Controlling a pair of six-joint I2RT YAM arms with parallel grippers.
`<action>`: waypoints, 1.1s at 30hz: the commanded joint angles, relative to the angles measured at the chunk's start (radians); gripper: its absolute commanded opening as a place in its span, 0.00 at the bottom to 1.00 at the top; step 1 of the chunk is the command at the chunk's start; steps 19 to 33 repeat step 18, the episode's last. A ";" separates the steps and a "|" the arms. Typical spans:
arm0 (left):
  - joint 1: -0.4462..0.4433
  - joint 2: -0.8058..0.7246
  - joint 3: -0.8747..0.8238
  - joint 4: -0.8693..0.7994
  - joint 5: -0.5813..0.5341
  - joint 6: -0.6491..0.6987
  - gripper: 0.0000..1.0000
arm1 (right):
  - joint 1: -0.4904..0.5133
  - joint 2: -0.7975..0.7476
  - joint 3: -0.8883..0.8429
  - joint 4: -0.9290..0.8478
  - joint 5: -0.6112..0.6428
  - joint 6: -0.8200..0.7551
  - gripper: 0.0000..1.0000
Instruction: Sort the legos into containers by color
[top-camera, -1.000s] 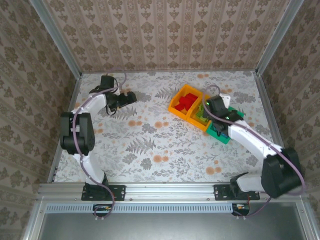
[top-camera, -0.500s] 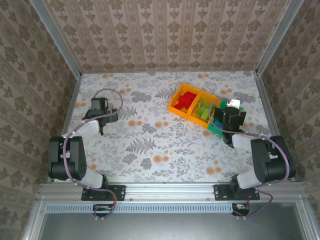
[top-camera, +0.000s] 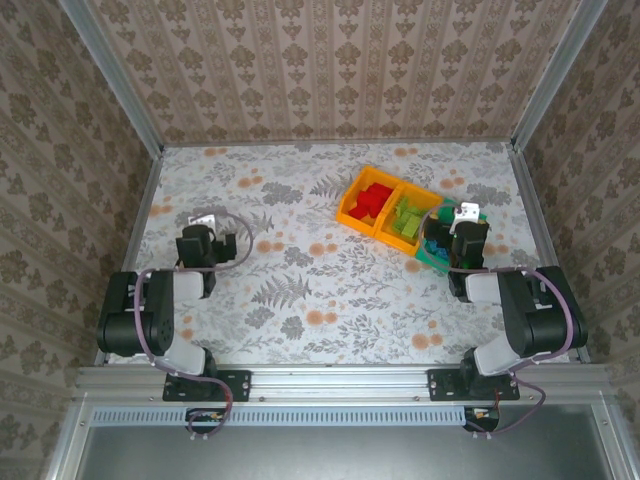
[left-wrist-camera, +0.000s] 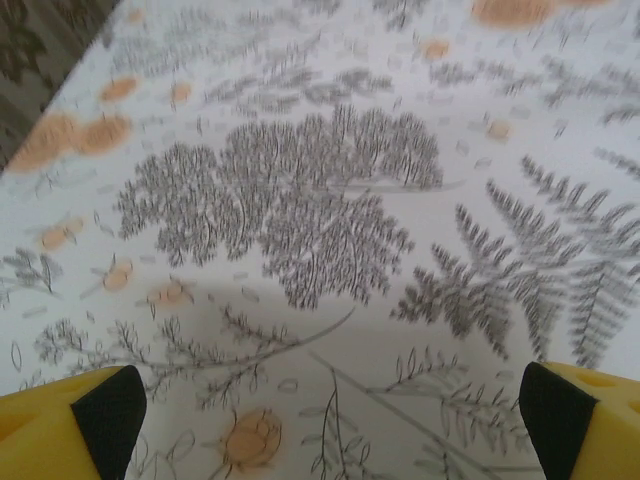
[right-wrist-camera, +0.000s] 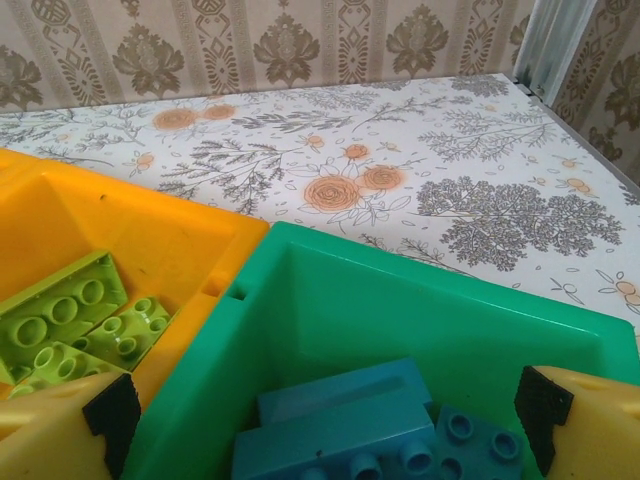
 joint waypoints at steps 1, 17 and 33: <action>-0.003 0.017 -0.042 0.248 -0.033 0.018 1.00 | -0.002 0.007 -0.007 0.012 -0.030 -0.015 1.00; -0.004 0.011 -0.030 0.222 -0.027 0.014 1.00 | 0.008 0.010 -0.007 0.017 -0.012 -0.024 0.99; -0.004 0.011 -0.030 0.222 -0.027 0.014 1.00 | 0.008 0.010 -0.006 0.016 -0.013 -0.024 1.00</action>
